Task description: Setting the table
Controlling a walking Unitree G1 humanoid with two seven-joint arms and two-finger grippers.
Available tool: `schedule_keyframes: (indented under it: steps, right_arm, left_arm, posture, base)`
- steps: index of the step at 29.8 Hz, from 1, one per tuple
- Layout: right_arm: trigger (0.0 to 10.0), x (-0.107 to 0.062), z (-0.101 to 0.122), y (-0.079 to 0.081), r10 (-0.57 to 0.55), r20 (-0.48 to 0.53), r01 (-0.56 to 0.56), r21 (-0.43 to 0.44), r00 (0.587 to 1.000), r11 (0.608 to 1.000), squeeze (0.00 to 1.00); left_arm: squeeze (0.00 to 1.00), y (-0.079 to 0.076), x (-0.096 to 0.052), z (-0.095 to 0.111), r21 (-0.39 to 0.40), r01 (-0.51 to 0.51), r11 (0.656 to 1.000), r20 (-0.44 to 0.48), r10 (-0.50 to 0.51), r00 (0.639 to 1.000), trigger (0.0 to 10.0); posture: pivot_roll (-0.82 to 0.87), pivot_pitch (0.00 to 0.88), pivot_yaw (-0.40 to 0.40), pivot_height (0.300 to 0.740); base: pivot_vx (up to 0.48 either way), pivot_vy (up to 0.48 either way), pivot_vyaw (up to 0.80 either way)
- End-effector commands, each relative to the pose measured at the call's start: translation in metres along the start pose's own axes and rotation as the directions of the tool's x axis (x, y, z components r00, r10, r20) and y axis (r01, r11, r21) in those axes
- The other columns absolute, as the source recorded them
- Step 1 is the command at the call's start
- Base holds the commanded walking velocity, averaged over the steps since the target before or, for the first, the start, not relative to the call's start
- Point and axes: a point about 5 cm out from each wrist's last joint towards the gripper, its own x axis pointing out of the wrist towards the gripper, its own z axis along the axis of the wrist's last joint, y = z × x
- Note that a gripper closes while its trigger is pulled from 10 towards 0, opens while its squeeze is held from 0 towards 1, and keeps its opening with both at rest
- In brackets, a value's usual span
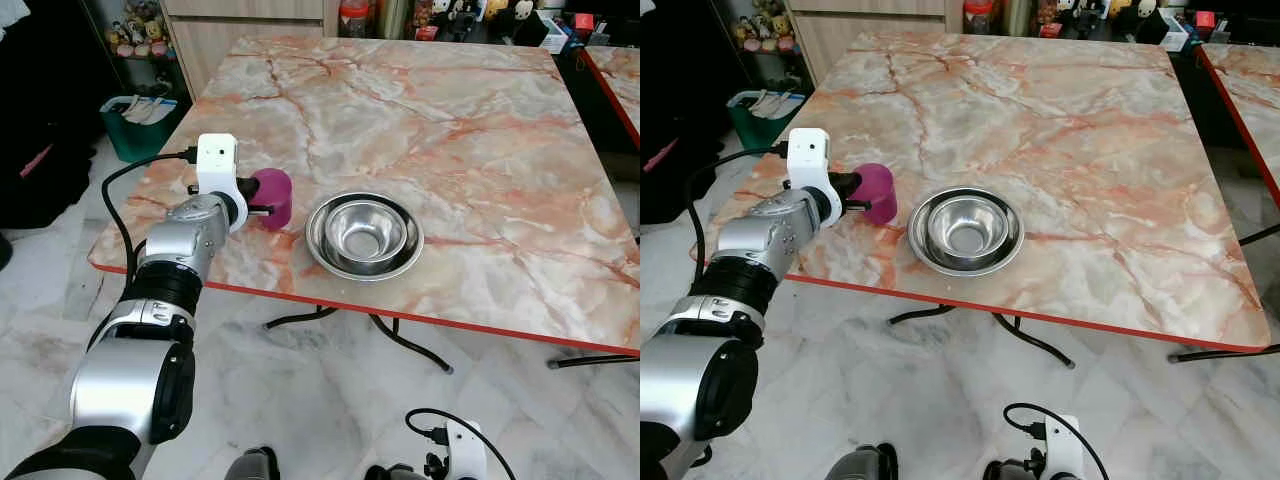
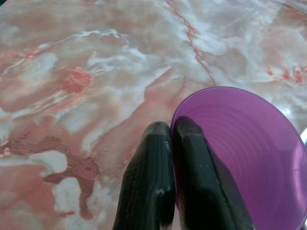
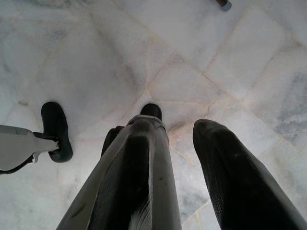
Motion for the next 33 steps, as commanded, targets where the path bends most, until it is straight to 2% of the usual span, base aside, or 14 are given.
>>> schedule_keyframes:
  steps: [1,14,15,17,18,19,33]
  right_arm:
    - [10.0,-0.0011,-0.0070,0.0007,-0.003,-0.023,0.003,0.008,1.000,1.000,0.00]
    - [10.0,-0.0010,-0.0069,0.0005,-0.002,-0.024,0.002,0.006,1.000,1.000,0.00]
    - [10.0,-0.0011,-0.0070,0.0005,-0.002,-0.024,0.003,0.007,1.000,1.000,0.00]
    - [10.0,-0.0011,-0.0071,0.0004,-0.002,-0.024,0.003,0.006,1.000,1.000,0.00]
    - [10.0,-0.0011,-0.0071,0.0004,-0.002,-0.024,0.003,0.006,1.000,1.000,0.00]
    - [10.0,-0.0012,-0.0073,0.0002,-0.003,-0.024,0.003,0.007,1.000,1.000,0.00]
    - [10.0,-0.0012,-0.0073,0.0000,-0.003,-0.025,0.003,0.006,1.000,1.000,0.00]
  left_arm:
    - [0.00,0.0001,0.0005,0.0015,0.003,-0.008,1.000,-0.005,0.008,1.000,10.0]
    - [0.00,0.0027,0.0007,-0.0032,0.001,-0.030,1.000,-0.045,0.030,0.999,10.0]
    - [0.05,0.0021,0.0007,-0.0031,0.002,-0.026,1.000,-0.044,0.026,0.999,10.0]
    - [0.44,0.0016,0.0007,-0.0033,0.001,-0.025,1.000,-0.045,0.025,0.999,10.0]
    - [0.83,0.0010,0.0007,-0.0033,0.002,-0.023,1.000,-0.044,0.023,0.999,10.0]
    - [1.00,0.0000,0.0007,-0.0035,0.000,-0.020,1.000,-0.044,0.020,0.999,10.0]
    - [1.00,0.0003,-0.0002,0.0007,-0.008,-0.018,1.000,-0.022,0.018,1.000,10.0]
  posture:
    - [0.03,0.173,0.031,0.711]
    - [0.03,0.173,0.032,0.711]
    - [0.03,0.171,0.032,0.711]
    - [0.03,0.171,0.032,0.711]
    - [0.03,0.171,0.032,0.711]
    - [0.03,0.169,0.031,0.711]
    - [0.03,0.168,0.030,0.711]
  base:
    - [0.000,0.000,0.00]
    - [0.000,0.000,0.00]
    - [0.000,0.000,0.00]
    - [0.000,0.000,0.00]
    - [0.000,0.000,0.00]
    - [0.000,0.000,0.00]
    - [0.000,0.000,0.00]
